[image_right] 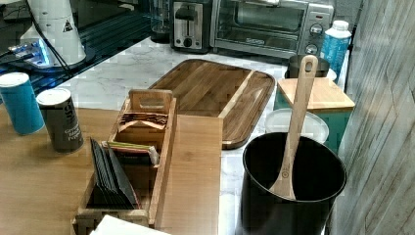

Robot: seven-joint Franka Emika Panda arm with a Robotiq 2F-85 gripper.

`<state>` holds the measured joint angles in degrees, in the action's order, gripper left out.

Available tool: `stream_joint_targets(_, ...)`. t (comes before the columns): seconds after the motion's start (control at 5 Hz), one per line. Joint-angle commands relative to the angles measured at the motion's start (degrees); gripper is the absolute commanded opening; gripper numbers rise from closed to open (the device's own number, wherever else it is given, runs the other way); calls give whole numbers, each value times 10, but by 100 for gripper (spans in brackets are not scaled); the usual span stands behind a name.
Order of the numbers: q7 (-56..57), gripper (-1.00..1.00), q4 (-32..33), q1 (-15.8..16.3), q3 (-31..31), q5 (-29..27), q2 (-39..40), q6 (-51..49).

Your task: Open the drawer.

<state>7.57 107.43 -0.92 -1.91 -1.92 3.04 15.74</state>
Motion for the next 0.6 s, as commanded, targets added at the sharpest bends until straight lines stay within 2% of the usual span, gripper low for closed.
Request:
stream_joint_targets(0.2,265,100,63,-28,-19,-57,-59,-22)
stream_joint_targets(0.6,545,100,153,-51,-52,-24,-109,47)
